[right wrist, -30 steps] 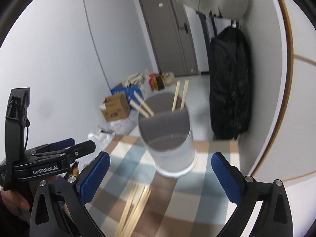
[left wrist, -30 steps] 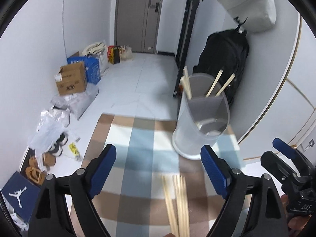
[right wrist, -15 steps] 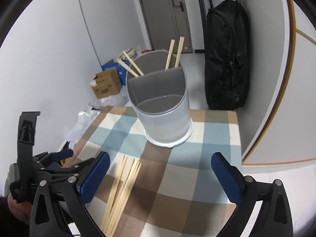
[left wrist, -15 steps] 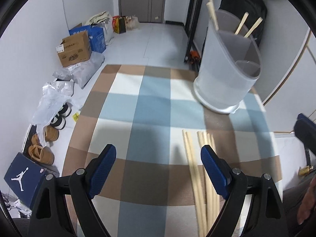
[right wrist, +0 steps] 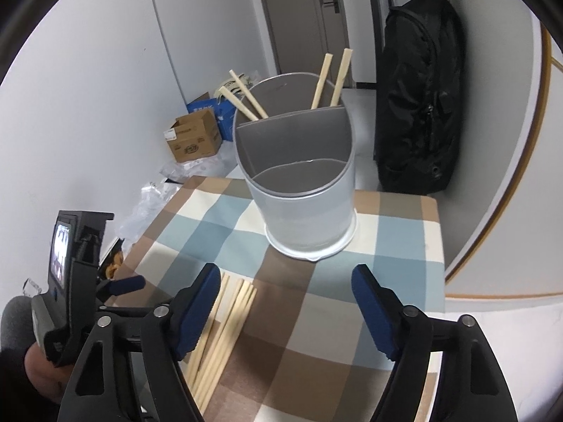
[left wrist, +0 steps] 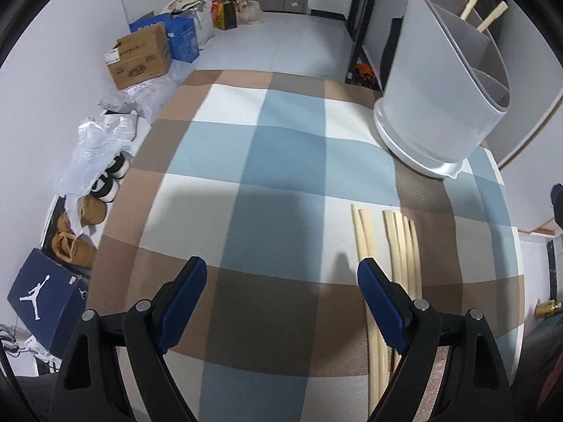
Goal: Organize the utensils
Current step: 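Lower both open tools toward the stick pile beside the holder, then close the left tool on one wooden stick while the right tool grasps another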
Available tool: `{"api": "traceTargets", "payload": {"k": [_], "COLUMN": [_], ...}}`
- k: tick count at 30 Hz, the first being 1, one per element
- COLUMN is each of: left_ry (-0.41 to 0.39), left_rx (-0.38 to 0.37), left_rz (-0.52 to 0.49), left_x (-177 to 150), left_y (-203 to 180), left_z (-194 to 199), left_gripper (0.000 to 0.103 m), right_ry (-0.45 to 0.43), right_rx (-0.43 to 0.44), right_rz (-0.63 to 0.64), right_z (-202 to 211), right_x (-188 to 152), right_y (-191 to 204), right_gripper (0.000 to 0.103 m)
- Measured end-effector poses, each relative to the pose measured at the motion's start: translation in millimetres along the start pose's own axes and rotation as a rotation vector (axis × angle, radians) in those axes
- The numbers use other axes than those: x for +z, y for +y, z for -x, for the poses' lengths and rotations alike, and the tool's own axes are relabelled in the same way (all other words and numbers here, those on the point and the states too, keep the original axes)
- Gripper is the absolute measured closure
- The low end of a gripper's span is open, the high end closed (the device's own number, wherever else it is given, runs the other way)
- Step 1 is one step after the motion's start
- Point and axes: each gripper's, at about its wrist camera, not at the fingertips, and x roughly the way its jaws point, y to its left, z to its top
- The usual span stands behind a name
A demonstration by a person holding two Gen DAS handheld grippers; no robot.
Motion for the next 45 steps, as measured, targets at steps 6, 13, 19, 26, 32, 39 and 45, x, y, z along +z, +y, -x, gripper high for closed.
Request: {"api": "traceTargets", "payload": {"k": [6,13,19,26,32,39,45], "left_ry": [0.036,0.050,0.038,0.040,0.056,0.064,0.009], "left_rx": [0.010,-0.032,0.000,0.045,0.045,0.057,0.028], "left_rz": [-0.012,0.015,-0.034,-0.059,-0.053,-0.023,-0.061], "left_x": [0,2,2,6,18,25,23], "left_y": [-2,-1,-13,-17,-17,-16,-21], "left_z": [-8,-8,-12,-15,-22,-26,-20], "left_gripper": [0.019,0.019,0.019,0.017,0.019,0.022,0.075], "right_ry": [-0.004,-0.013,-0.027,-0.041,-0.059,-0.055,-0.030], "right_rx": [0.015,0.015,0.023,0.033,0.043,0.064,0.111], "right_rz": [-0.028,-0.053,-0.053,-0.055,-0.088,-0.108,-0.102], "right_z": [-2,0,5,12,19,23,25], "right_x": [5,8,8,8,11,11,7], "right_y": [-3,-8,-9,-12,-19,-24,-23], "right_gripper": [0.027,0.027,0.027,0.027,0.027,0.027,0.027]}}
